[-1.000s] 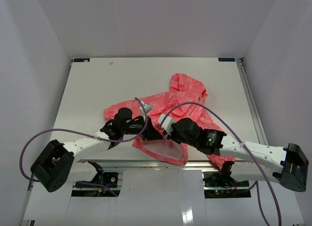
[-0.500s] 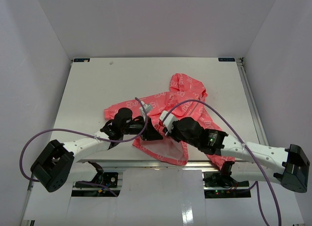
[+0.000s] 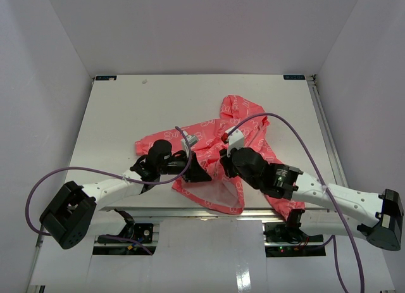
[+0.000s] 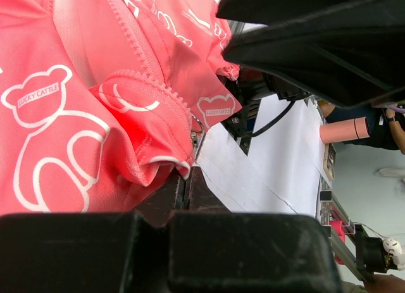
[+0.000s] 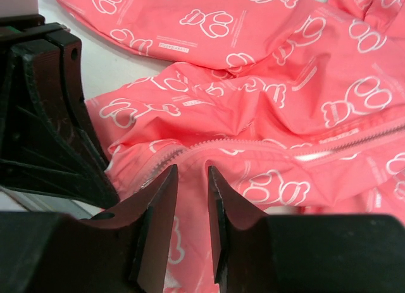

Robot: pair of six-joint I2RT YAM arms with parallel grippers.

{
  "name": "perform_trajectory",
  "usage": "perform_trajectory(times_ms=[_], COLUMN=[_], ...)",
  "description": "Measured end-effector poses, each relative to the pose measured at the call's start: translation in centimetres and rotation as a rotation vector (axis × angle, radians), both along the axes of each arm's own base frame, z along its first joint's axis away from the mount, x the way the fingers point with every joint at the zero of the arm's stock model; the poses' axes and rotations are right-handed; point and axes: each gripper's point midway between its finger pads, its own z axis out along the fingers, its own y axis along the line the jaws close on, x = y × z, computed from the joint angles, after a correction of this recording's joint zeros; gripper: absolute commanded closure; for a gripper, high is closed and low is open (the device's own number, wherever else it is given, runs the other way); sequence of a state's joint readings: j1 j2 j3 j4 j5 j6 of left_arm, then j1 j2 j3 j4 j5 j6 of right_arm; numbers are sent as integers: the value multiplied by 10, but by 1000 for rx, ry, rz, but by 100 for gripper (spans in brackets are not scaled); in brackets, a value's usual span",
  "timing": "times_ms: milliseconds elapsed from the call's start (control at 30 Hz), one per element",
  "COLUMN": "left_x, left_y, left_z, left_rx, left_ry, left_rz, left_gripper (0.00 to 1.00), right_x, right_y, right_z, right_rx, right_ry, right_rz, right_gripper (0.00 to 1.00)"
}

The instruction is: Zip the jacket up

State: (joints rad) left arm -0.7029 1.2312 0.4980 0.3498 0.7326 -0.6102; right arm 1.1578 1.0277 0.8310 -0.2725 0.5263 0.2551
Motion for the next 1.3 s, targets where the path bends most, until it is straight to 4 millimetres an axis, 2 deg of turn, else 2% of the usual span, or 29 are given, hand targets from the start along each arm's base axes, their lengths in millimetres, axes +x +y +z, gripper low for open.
perform_trajectory(times_ms=[167, 300, 433, 667, 1300], left_x=[1, 1, 2, 2, 2], left_y=[0, 0, 0, 0, 0], left_z=[-1, -1, -1, -1, -2], left_rx=[3, 5, 6, 7, 7], left_ry=[1, 0, 0, 0, -2], left_rz=[4, 9, 10, 10, 10], left_gripper=[100, 100, 100, 100, 100], right_x=[-14, -25, -33, -31, -31], right_y=[5, 24, 37, 33, 26], right_z=[6, 15, 6, -16, -27], right_rx=[57, 58, 13, -99, -185], right_ry=[60, 95, 111, 117, 112], right_rz=[-33, -55, -69, -133, -211], right_gripper=[63, 63, 65, 66, 68])
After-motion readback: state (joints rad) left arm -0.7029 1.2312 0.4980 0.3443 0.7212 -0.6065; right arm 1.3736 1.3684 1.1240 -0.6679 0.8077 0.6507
